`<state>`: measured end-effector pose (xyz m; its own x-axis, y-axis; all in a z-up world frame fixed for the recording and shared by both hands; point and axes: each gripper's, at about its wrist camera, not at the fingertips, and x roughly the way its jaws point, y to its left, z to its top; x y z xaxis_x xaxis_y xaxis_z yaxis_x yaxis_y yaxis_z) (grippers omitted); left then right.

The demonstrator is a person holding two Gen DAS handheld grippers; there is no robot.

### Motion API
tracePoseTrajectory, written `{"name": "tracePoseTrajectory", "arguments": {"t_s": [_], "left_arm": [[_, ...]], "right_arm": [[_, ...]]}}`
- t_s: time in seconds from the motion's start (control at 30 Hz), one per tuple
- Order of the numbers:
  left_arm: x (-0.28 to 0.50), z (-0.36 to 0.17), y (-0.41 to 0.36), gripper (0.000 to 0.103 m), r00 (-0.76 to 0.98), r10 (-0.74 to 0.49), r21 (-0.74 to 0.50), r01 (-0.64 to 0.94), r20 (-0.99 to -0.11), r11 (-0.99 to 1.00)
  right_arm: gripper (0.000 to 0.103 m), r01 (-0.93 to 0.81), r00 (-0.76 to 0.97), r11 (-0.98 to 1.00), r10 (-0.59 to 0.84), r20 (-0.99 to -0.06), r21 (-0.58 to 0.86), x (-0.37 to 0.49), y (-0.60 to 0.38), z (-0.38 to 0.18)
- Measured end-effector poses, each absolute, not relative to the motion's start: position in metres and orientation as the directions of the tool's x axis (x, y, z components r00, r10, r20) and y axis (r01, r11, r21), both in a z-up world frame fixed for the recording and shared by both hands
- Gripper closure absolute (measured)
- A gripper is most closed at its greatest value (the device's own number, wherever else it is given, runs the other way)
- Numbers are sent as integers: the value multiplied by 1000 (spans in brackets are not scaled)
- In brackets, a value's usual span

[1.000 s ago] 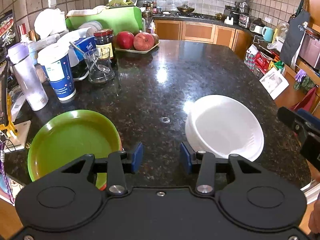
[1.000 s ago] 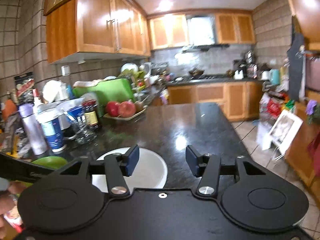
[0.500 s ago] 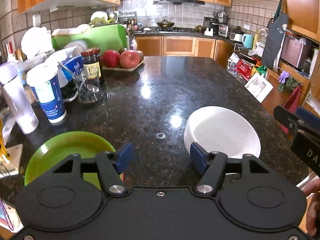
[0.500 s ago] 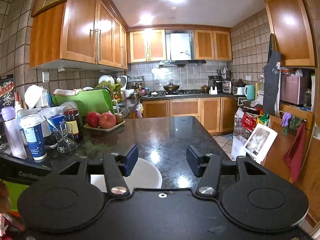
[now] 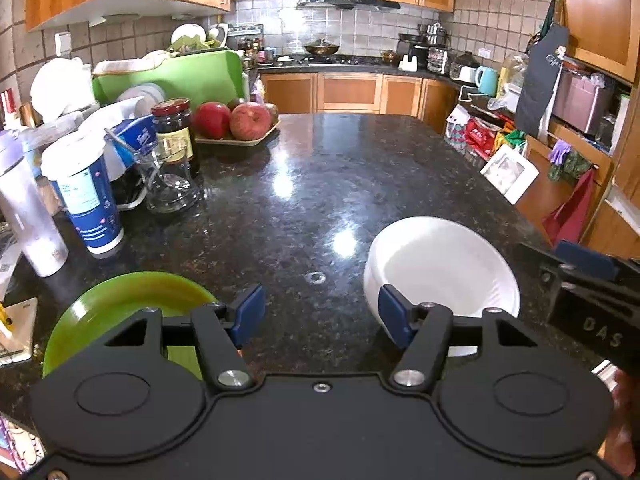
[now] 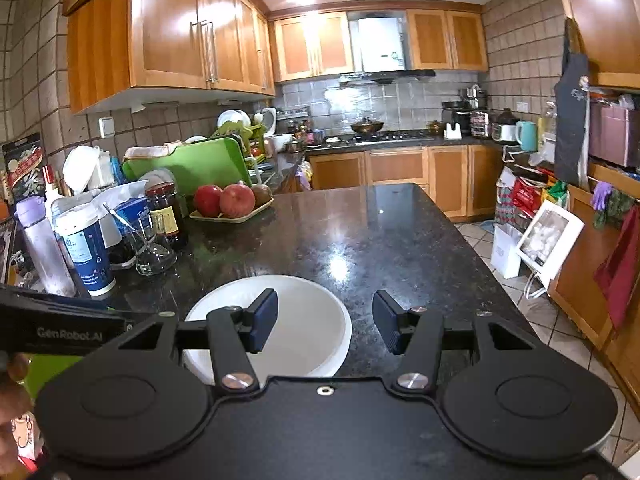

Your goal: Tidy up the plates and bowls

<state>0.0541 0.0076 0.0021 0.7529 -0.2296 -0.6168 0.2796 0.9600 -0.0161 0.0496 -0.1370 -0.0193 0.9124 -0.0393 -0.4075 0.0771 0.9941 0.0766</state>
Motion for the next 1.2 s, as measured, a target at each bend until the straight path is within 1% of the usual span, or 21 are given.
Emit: {"name": "tracePoseTrajectory", "arguments": {"t_s": [0.2, 0.3, 0.4, 0.63, 0.9, 1.2], "left_arm": [[60, 4, -11, 38, 753, -219, 11, 287, -620, 958], [66, 3, -18, 43, 740, -221, 3, 288, -635, 958], [72, 1, -23, 44, 719, -221, -2, 292, -659, 956], [76, -6, -31, 44, 706, -181, 22, 268, -685, 963], [80, -10, -39, 44, 684, -169, 25, 264, -709, 964], [86, -19, -43, 44, 651, -158, 12, 249, -742, 968]], "right_arm": [[48, 19, 902, 995, 27, -432, 102, 66, -155, -17], [51, -17, 877, 992, 74, -474, 124, 75, -163, -20], [51, -34, 860, 989, 104, -500, 146, 82, -170, -24], [58, -54, 819, 986, 136, -558, 160, 96, -178, -32], [58, -82, 784, 977, 185, -593, 196, 106, -181, -39], [58, -86, 750, 977, 192, -633, 194, 115, -182, -47]]}}
